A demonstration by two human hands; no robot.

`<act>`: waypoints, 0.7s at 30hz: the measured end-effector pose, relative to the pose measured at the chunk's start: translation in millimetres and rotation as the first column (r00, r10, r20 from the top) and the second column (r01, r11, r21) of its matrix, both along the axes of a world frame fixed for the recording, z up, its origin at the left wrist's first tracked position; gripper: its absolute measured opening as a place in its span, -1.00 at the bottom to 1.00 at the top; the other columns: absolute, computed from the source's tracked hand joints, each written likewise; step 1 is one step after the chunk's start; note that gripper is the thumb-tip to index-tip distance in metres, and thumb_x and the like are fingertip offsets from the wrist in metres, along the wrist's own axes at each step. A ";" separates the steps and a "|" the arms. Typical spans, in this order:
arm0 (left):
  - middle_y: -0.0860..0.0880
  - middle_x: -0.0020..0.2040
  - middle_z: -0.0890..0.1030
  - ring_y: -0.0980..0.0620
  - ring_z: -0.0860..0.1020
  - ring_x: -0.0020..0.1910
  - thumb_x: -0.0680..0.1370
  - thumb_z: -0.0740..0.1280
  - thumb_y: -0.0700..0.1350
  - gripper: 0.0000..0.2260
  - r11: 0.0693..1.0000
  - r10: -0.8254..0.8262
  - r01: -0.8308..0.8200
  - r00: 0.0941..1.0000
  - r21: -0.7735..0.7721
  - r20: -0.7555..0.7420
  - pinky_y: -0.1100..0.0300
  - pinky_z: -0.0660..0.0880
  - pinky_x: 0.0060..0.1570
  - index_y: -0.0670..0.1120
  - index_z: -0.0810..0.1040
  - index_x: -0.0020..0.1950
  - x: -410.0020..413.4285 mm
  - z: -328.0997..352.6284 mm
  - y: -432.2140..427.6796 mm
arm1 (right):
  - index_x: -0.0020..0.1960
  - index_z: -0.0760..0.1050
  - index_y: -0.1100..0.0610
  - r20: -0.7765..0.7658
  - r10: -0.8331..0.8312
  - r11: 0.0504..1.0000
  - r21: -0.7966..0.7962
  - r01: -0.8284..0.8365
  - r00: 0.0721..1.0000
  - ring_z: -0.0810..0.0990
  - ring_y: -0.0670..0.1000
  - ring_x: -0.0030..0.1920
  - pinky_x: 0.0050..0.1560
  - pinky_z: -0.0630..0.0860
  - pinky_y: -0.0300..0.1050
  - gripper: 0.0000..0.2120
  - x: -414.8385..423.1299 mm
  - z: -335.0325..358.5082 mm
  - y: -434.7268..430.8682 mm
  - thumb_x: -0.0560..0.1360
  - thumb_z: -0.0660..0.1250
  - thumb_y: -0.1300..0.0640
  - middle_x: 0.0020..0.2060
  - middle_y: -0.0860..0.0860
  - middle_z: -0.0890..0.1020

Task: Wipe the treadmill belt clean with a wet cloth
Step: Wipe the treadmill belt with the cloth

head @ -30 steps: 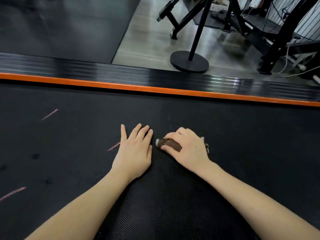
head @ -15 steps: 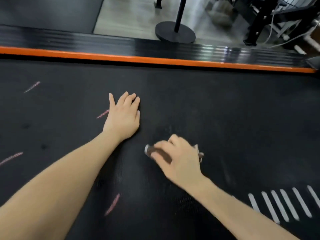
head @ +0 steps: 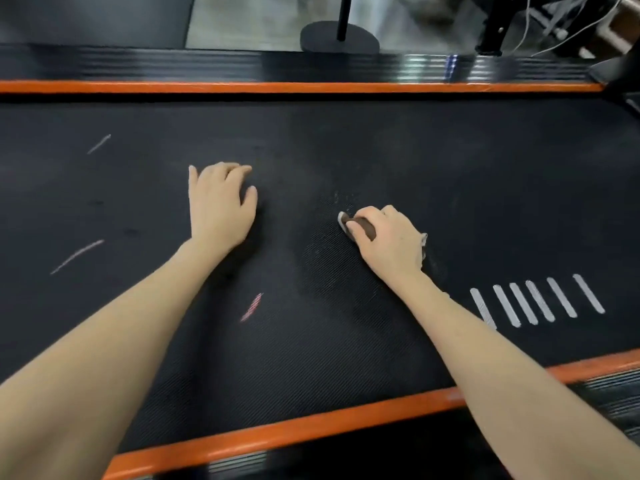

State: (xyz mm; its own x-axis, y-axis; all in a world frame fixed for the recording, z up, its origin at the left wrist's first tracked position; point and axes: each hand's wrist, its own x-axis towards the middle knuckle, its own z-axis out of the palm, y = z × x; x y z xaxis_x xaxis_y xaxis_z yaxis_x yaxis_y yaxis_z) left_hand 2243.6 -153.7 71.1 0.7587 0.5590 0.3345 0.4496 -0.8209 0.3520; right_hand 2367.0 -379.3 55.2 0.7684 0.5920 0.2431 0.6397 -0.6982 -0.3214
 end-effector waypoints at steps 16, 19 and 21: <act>-0.18 0.43 0.36 -0.24 0.23 0.45 0.59 -0.06 0.07 -0.48 0.999 -0.016 0.027 0.943 0.029 -0.332 -0.22 0.02 0.43 -0.16 0.35 0.44 -179.6 -20.7 -30.2 | -0.05 0.58 -0.08 -0.126 0.097 0.991 -0.082 -0.108 0.987 0.55 0.12 -0.11 -0.09 0.47 0.08 -0.70 -93.1 17.6 -106.8 0.43 0.18 -0.22 -0.22 -0.10 0.50; -0.19 0.42 0.37 -0.25 0.24 0.44 0.59 -0.06 0.06 -0.48 0.997 -0.045 0.061 0.934 0.036 -0.354 -0.24 0.05 0.42 -0.17 0.35 0.44 -179.0 -22.0 -32.4 | -0.03 0.58 0.02 -0.138 -0.030 0.996 -0.087 0.018 0.990 0.54 0.19 -0.10 -0.02 0.41 0.06 -0.65 -103.2 18.4 -103.4 0.39 0.20 -0.18 -0.19 -0.01 0.51; -0.19 0.42 0.37 -0.25 0.24 0.44 0.59 -0.07 0.06 -0.47 0.998 -0.038 0.050 0.931 0.024 -0.364 -0.26 0.06 0.41 -0.18 0.36 0.43 -179.9 -23.3 -31.5 | -0.04 0.59 0.04 -0.182 0.119 0.992 -0.008 -0.123 0.976 0.55 0.17 -0.10 -0.03 0.43 0.05 -0.62 -135.4 16.4 -62.9 0.38 0.20 -0.19 -0.15 0.03 0.57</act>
State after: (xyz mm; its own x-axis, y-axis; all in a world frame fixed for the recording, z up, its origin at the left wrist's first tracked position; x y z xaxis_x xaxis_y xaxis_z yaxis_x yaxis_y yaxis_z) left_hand 2063.8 -185.2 47.8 0.8554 0.5157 0.0489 0.5049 -0.8510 0.1444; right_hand 2231.6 -442.3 71.6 0.7208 0.6866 0.0950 0.6525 -0.6260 -0.4270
